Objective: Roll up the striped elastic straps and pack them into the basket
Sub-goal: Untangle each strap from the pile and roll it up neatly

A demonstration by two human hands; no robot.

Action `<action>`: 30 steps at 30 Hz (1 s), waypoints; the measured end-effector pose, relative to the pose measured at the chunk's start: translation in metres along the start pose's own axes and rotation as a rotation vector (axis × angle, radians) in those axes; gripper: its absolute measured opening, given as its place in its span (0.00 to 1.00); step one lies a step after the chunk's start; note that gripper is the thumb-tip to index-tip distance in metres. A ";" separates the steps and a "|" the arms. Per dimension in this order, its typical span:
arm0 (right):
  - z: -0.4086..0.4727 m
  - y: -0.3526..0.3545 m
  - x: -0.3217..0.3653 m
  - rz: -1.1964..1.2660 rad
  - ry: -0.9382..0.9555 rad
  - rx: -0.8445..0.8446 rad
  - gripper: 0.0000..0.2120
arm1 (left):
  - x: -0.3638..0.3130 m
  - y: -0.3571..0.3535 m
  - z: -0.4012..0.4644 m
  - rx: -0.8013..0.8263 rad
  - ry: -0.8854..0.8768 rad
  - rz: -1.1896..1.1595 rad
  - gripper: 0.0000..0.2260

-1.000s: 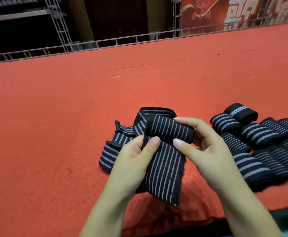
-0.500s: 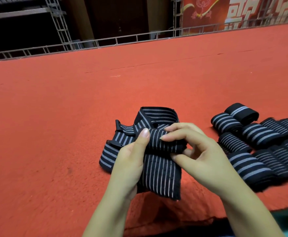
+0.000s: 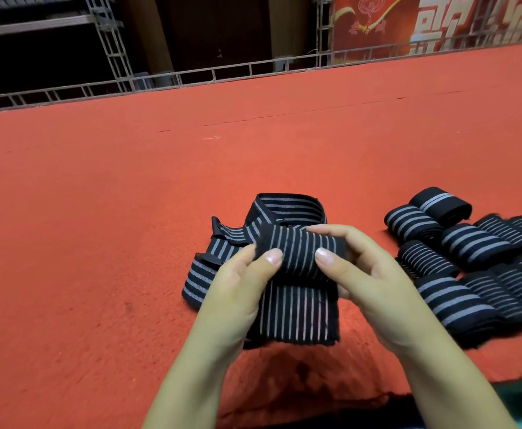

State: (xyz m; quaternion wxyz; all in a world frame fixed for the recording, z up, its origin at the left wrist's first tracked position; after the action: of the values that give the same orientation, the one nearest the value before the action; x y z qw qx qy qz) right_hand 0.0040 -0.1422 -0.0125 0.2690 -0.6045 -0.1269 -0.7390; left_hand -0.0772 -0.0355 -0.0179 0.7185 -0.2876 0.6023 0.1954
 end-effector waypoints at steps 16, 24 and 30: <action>0.000 0.007 0.013 -0.072 0.190 0.027 0.18 | 0.011 -0.013 -0.003 0.190 0.182 -0.115 0.30; -0.001 0.002 0.013 -0.187 0.288 0.063 0.20 | 0.021 -0.007 0.000 0.125 0.207 -0.066 0.24; 0.005 0.015 0.004 -0.216 0.174 -0.014 0.11 | 0.029 -0.010 0.006 0.151 0.186 -0.053 0.15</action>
State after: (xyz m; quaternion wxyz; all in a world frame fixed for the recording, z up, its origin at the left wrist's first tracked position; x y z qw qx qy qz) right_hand 0.0152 -0.1527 -0.0100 0.1937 -0.5229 -0.1624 -0.8141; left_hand -0.0612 -0.0411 -0.0435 0.6840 -0.2655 0.6716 0.1030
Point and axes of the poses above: each hand's wrist, its own z-axis towards the middle knuckle, its own y-axis out of the back of the hand, x = y × z, the point moved 10 cm from there along z, towards the middle knuckle, and after that the axes turned 13 degrees about -x, right-handed, at the moved point
